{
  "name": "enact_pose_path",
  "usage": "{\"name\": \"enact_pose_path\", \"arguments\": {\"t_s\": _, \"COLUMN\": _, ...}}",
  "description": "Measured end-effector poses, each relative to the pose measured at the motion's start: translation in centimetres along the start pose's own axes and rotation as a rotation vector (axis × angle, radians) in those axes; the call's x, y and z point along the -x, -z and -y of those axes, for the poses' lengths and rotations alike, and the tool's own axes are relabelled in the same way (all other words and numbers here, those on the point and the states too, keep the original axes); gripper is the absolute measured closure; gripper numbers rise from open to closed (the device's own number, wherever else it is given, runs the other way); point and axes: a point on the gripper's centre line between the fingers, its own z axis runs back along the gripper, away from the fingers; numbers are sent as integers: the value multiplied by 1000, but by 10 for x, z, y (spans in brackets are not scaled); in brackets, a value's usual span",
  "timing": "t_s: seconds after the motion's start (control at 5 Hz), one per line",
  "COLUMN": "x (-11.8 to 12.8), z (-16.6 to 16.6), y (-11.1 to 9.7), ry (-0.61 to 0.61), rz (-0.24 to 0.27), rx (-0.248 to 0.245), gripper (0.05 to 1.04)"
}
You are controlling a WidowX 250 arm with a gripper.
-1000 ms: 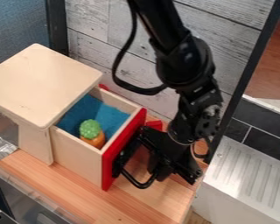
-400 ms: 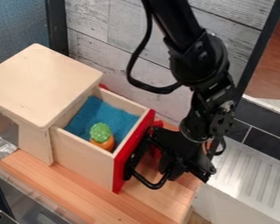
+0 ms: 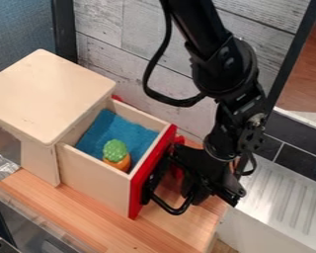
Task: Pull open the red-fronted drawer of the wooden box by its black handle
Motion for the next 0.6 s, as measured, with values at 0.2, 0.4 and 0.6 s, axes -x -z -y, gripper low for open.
{"name": "enact_pose_path", "arguments": {"t_s": 0.2, "x": 3, "z": 1, "y": 2, "ry": 0, "rz": -3, "rx": 7, "gripper": 934}}
{"name": "enact_pose_path", "arguments": {"t_s": 0.4, "x": 3, "z": 1, "y": 1, "ry": 1, "rz": -3, "rx": 10, "gripper": 901}}
{"name": "enact_pose_path", "arguments": {"t_s": 0.6, "x": 3, "z": 1, "y": 2, "ry": 47, "rz": -4, "rx": 9, "gripper": 662}}
